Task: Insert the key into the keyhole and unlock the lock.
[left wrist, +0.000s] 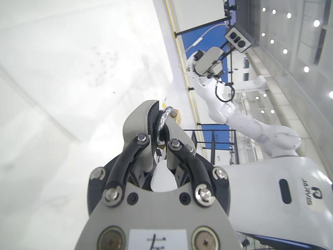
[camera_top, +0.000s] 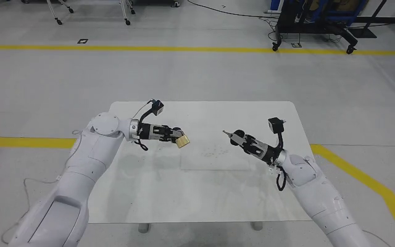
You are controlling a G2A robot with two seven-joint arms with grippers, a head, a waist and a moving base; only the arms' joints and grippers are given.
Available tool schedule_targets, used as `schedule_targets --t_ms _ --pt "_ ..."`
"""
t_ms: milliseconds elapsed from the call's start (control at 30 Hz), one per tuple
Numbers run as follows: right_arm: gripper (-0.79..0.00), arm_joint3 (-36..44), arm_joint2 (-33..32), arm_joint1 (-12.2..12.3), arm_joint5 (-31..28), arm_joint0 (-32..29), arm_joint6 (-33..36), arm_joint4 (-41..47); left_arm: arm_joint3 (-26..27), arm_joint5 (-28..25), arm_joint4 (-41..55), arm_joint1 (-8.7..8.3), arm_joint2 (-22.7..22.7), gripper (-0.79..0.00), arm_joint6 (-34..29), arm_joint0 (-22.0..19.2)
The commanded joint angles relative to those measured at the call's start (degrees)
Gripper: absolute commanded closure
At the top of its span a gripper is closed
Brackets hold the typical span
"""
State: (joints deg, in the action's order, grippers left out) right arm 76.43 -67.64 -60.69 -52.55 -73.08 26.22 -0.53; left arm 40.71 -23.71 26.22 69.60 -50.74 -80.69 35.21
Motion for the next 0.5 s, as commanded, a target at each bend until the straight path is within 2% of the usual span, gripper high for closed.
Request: schedule_targets --t_ms 0,367,467 --pt "0.000 0.2 -0.1 0.0 0.0 -0.2 -0.1 0.2 -0.9 -0.2 0.6 0.14 0.0 0.000 0.8 -0.2" --pt "0.000 0.2 -0.1 0.0 0.0 -0.2 -0.1 0.2 -0.8 0.0 0.6 0.14 0.0 0.000 1.2 0.0" --pt "0.000 1.5 1.8 -0.5 1.6 1.0 -0.4 0.9 1.4 4.5 2.3 0.38 0.3 0.000 1.8 1.6"
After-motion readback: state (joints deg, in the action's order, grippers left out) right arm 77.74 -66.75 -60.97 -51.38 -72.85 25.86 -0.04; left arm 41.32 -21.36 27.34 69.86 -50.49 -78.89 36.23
